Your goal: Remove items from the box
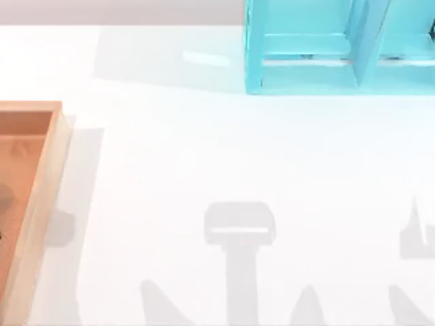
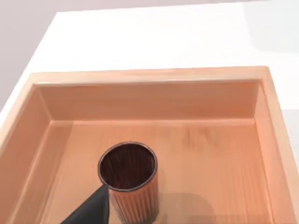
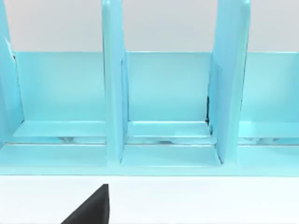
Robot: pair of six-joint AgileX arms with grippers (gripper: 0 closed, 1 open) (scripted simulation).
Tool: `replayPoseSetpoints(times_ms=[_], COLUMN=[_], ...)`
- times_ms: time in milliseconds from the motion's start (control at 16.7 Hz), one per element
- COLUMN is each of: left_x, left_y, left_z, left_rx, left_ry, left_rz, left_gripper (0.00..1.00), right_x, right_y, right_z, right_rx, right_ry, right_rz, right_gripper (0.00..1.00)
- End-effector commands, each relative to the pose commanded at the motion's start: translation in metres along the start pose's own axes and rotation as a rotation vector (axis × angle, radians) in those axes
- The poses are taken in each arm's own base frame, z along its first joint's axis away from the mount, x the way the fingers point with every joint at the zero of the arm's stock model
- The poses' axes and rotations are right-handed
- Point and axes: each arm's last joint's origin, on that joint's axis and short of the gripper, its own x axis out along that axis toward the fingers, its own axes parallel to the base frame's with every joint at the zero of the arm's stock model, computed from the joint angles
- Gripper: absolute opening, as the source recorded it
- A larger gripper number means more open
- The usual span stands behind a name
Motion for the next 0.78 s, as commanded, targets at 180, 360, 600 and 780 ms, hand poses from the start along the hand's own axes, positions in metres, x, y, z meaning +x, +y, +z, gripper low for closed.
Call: replayPoseSetpoints(times_ms=[180, 360, 600, 780], left_x=[0.015, 0.043, 0.087, 0.114], left_y=[0.014, 0.032, 0.061, 0.080], left_z=[0.031, 0.056, 0.074, 0.076], left_rx=[0.038, 0.058, 0.054, 0.039], left_ry=[0.280, 0.570, 0.907, 1.084], left_rz=[0.021, 0.011, -0.045, -0.096], left_gripper=[1.00, 1.00, 1.00, 1.00], right_x=[0.000, 0.000, 0.000, 0.000], right_y=[0.000, 0.000, 0.000, 0.000], right_z=[0.000, 0.000, 0.000, 0.000], right_rx=[0.000, 0.000, 0.000, 0.000], right_ry=[0.000, 0.000, 0.000, 0.000], right_rz=[0.000, 0.000, 0.000, 0.000], right_gripper=[1.00, 1.00, 1.00, 1.00])
